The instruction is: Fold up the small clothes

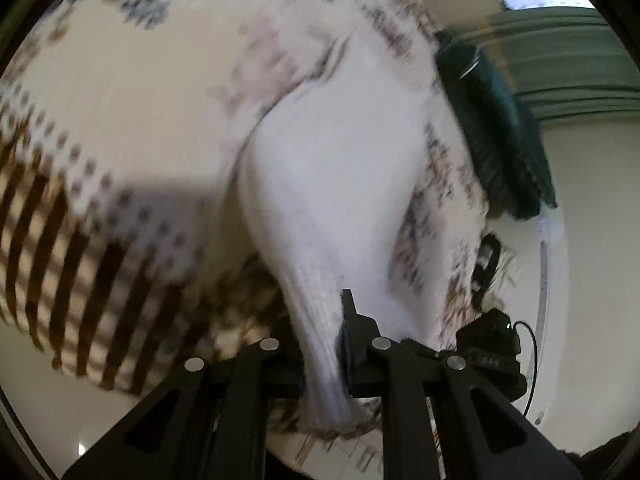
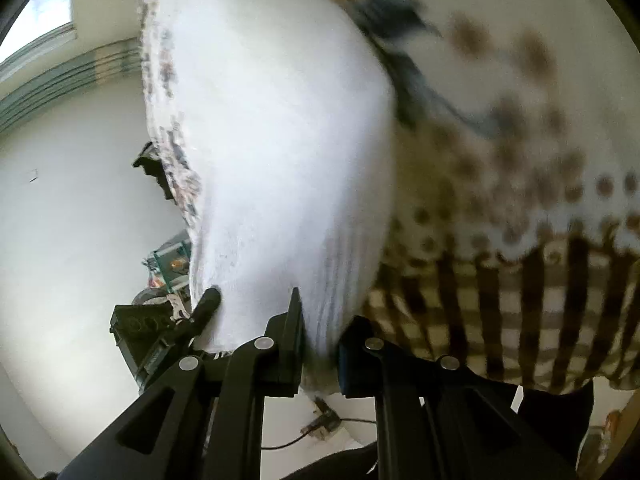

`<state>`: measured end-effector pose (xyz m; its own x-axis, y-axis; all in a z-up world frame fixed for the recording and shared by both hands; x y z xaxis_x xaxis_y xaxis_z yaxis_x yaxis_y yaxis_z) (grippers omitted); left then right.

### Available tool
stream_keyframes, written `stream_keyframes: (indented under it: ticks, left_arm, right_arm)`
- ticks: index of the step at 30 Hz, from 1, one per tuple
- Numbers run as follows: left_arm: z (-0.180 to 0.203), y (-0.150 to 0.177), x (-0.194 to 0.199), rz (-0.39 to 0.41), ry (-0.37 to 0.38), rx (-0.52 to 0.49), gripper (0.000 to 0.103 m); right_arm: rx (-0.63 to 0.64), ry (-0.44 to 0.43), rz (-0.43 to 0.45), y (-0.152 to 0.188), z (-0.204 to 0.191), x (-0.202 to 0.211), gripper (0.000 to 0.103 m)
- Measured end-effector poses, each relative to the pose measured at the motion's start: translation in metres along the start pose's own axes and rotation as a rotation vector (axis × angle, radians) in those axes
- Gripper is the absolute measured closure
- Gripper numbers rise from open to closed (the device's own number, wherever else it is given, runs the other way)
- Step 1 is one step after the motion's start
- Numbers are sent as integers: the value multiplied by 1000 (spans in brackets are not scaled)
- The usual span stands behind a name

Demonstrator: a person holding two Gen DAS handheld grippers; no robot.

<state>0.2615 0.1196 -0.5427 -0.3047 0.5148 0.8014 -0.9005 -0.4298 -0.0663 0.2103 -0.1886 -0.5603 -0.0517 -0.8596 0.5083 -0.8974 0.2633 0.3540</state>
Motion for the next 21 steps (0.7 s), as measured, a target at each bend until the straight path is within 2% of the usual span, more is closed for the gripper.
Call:
stream_keyframes:
  ticks: [3, 5, 11, 12, 19, 21]
  left_arm:
    - [32, -33, -1, 45, 20, -59, 92]
    - [58, -65, -11, 77, 31, -106, 92]
    - [107, -150, -48, 140, 56, -178, 92]
    - [115, -172, -58, 148, 57, -184, 92]
    - [129, -270, -107, 142, 57, -163, 92]
    - [124, -297, -131, 106, 76, -109, 89]
  right_arm:
    - [44, -12, 54, -25, -32, 23, 90]
    - [64, -22, 87, -49, -57, 24, 90]
    - [145, 2, 215, -158, -118, 55, 90]
    - [151, 5, 235, -181, -131, 55, 90]
    - [179, 47, 288, -315, -162, 72, 90]
    - [168, 67, 295, -352, -169, 67, 90]
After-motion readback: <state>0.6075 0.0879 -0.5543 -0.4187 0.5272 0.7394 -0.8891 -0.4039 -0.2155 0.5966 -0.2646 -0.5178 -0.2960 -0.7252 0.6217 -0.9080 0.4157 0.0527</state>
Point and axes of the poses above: each gripper's, at about its wrist camera, not at the fingertips, and x roughly against the way its jaws point, z to its right, y to its underside, the point moved 7 cm from there along -x, roughly the way its jaws point, and after that the axes turned 6 degrees about -y, right-handed, at the moved point
